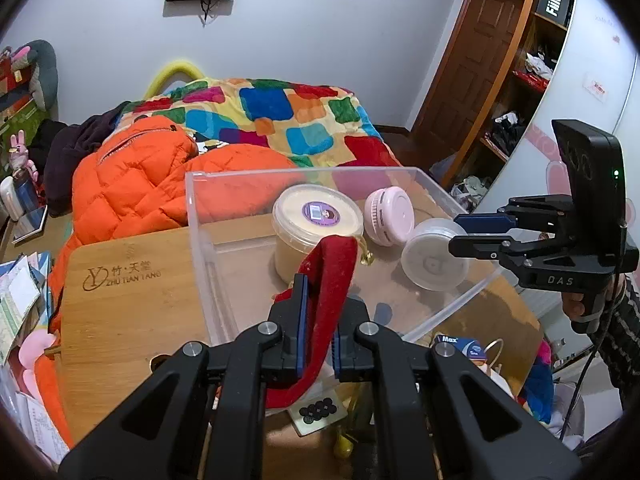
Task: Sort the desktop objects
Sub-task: 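Carry the white powder case and red pouch over the clear box, then lower the powder case and red pouch into the box and open both grippers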
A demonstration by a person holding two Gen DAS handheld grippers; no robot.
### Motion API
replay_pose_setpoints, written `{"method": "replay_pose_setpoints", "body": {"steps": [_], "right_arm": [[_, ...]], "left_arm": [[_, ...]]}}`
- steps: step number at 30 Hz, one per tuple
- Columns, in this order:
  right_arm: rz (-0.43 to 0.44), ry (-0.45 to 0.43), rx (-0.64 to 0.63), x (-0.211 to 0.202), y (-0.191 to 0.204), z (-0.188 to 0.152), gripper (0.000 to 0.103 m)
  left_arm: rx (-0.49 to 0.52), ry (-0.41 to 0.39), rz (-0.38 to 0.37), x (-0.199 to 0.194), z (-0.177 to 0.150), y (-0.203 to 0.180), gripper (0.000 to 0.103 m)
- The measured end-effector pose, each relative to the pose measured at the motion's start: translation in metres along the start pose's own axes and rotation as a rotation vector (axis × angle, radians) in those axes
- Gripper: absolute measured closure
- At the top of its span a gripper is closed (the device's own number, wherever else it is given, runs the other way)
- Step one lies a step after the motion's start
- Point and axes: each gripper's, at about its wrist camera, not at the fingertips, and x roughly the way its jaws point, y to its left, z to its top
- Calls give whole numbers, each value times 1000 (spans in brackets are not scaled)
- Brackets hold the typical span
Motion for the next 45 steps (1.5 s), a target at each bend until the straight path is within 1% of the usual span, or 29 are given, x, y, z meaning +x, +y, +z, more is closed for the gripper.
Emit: {"method": "replay_pose_setpoints", "body": {"steps": [7,9,14,16,25,26,27,32,38,40,43,44,45], "right_arm": [[3,14,-7,5,2,-2,76],[1,17,-12,7,4,-3,76],[-1,12,-10,9,5,-1,76],[-1,12,-10,10,5,0,76],[-19,13,-29,16,12,6,75],[-25,15,-32,17,12,6,75],[-28,18,-36,18,13,6,75],[-51,21,-55,20,16,3,75],[-43,29,-37,22,12,2,74],[-44,29,-33,22,12,2,73],[-52,26,-30,21,12,2,68],[-55,23,-31,20,12,2,66],[-59,19,-33,18,13,2,62]], "left_arm": [[24,0,23,4,1,-2,95],[37,0,44,5,0,-5,95],[106,-1,151,11,-2,-15,95],[128,-2,178,13,-4,-17,94],[125,-10,189,14,-2,-16,86],[126,-11,191,15,-2,-16,83],[129,-14,195,15,-2,-17,78],[130,-17,189,16,-2,-18,72],[128,-18,180,17,-1,-19,66],[131,-21,189,17,-2,-21,65],[131,-26,195,16,-2,-23,62],[130,-27,188,15,-1,-24,56],[130,-29,183,14,-2,-25,47]]}}
